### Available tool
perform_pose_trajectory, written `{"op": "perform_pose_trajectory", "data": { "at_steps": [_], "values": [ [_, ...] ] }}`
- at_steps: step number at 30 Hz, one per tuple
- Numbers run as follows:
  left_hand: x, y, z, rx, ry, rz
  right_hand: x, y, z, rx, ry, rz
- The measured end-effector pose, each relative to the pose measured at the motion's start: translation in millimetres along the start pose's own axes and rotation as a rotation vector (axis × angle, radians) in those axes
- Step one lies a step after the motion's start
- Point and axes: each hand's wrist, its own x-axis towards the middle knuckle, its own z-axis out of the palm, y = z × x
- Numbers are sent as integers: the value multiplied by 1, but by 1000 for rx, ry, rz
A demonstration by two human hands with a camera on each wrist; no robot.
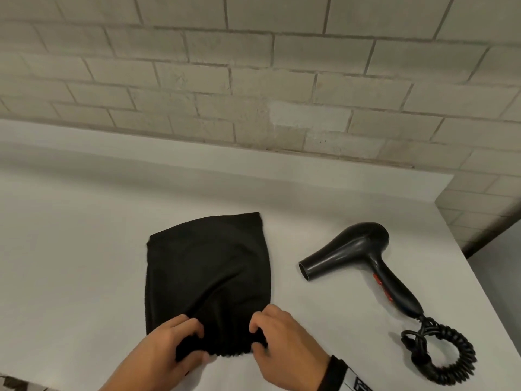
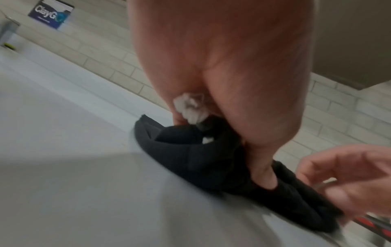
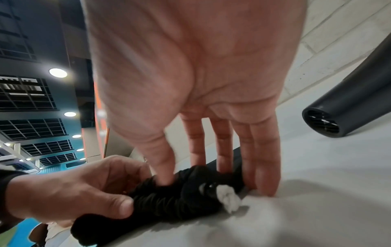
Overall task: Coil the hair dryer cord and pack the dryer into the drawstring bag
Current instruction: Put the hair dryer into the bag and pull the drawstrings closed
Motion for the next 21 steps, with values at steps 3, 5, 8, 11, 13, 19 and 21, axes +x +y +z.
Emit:
{"op": "perform_pose_trajectory", "data": {
  "at_steps": [3, 5, 8, 11, 13, 19, 21],
  "values": [
    [3, 4, -5, -73, 6, 6, 15, -5, -1, -71, -1, 53],
    [5, 7, -8, -135, -43, 12, 21, -4, -5, -94, 46, 74],
    [7, 5, -11, -171, -16, 50, 26, 4, -14, -42, 135, 95],
    [10, -2, -9, -31, 53, 127, 26, 8, -24, -61, 213, 27],
    [16, 4, -8, 81, 105, 93, 25, 8, -25, -142, 222, -46],
    [29, 38, -8, 134, 306, -114, 25, 8, -28, -212, 304, 6],
    [32, 48, -9, 114, 307, -130, 27, 9, -28, -213, 311, 33]
  ]
}}
